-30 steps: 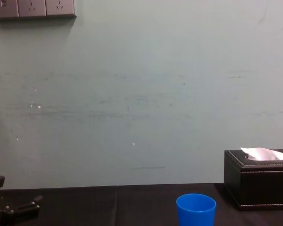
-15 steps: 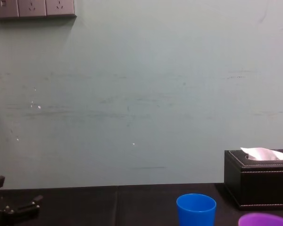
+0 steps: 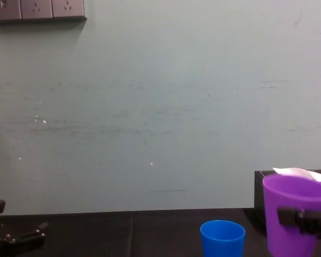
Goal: Stack the three plastic cups sequentially using one hand.
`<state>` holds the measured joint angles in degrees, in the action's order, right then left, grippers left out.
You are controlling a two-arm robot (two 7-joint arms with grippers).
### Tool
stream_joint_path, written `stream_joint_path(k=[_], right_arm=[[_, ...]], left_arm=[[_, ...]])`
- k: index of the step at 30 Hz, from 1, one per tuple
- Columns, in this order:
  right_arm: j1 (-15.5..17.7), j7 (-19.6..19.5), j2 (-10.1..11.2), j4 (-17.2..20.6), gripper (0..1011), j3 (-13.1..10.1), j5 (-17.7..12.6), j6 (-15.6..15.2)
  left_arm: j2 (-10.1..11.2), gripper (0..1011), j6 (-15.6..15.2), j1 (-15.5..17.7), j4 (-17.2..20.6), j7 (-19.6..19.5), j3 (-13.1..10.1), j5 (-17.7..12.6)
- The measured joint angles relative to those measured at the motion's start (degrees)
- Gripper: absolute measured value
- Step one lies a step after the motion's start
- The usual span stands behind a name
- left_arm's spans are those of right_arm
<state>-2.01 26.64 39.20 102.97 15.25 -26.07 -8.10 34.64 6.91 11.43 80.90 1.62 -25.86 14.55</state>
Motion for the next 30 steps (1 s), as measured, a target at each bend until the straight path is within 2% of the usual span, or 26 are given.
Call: stream_joint_path(k=[7,13,30], right_arm=[[-3.95,-0.88,-1.47,-0.09,734,0.73,-0.43,-2.38],[-8.26,-1.42,-3.19,-2.11,734,2.61,-0.14,-4.24],[-15.38,-2.19,-7.24,-8.04,734,7.42,2.64,-6.19]], left_arm=[[0.0,1010,0.0,0.0,0.0,0.0,0.0,0.0],[0.0,1010,0.0,0.0,0.0,0.0,0.0,0.0],[0.0,1010,0.0,0.0,0.0,0.0,0.0,0.0]])
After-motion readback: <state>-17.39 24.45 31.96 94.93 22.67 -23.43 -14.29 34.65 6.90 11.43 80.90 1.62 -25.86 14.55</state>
